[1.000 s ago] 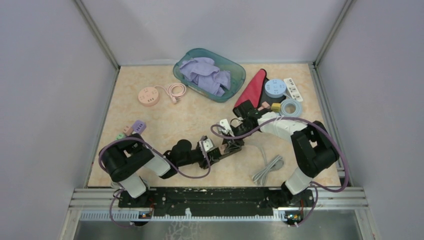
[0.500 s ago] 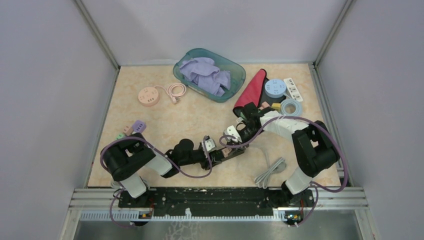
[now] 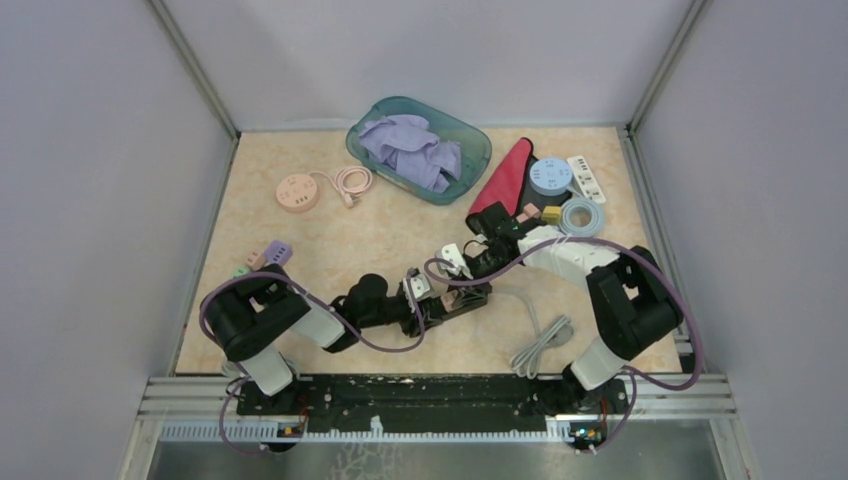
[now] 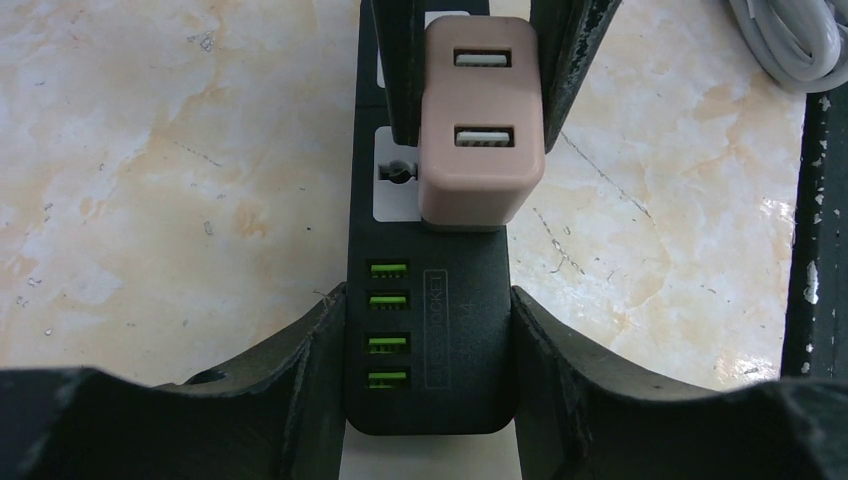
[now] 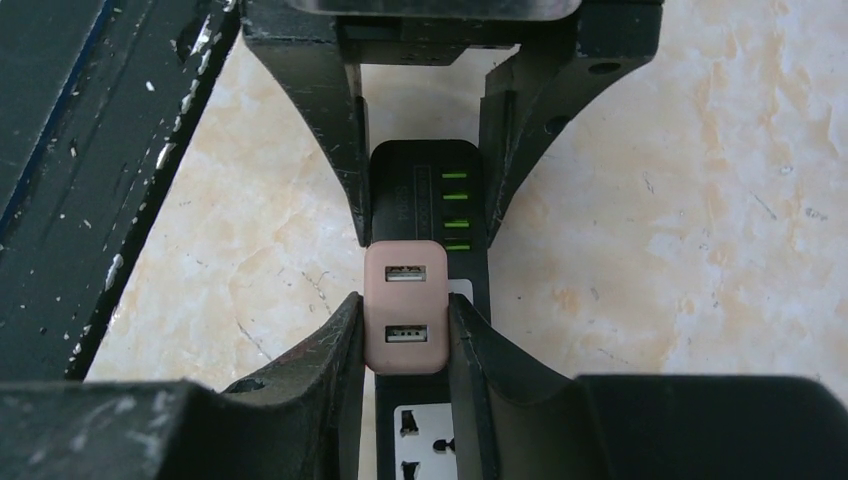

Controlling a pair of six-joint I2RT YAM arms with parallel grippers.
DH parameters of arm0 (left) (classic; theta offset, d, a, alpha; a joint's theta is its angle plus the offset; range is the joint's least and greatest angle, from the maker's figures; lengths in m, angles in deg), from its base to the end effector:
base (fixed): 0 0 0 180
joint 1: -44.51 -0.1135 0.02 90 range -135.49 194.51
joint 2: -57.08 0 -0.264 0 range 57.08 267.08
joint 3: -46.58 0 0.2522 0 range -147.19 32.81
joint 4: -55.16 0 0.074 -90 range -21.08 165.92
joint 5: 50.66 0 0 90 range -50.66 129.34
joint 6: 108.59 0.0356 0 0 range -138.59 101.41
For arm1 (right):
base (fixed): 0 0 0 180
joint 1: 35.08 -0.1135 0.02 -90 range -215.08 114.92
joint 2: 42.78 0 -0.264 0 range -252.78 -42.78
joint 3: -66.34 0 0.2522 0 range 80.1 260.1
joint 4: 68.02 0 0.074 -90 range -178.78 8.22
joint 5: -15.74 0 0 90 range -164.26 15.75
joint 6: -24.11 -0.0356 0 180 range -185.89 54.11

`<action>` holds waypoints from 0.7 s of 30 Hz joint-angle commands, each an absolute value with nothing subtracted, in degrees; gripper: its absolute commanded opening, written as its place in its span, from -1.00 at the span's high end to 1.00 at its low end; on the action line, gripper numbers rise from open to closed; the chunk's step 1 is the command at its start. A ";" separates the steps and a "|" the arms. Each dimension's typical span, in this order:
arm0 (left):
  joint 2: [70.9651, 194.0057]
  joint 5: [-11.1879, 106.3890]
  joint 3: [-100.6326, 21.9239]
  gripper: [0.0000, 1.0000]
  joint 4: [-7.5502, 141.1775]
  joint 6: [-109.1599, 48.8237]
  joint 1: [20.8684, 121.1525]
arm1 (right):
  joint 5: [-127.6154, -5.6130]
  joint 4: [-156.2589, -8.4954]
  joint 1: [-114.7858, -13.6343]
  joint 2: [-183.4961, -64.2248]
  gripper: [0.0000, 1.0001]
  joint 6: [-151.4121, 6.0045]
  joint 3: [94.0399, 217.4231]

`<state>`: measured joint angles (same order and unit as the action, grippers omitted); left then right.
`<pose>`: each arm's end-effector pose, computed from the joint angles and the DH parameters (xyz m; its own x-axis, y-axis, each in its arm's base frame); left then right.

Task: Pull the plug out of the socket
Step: Remove the plug from the socket.

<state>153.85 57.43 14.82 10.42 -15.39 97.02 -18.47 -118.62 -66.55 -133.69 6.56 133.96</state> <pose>0.1488 -0.2121 0.1097 -0.1585 0.2939 -0.9426 0.9418 0.3315 -0.0550 0.2251 0.1723 0.1874 0.2194 -0.4942 -0.8412 -0.9288 -0.3697 -0.0250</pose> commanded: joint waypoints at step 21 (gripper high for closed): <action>154.19 57.99 14.66 0.99 16.66 -17.60 96.70 | -8.55 -124.74 -59.12 -131.16 1.00 12.38 139.87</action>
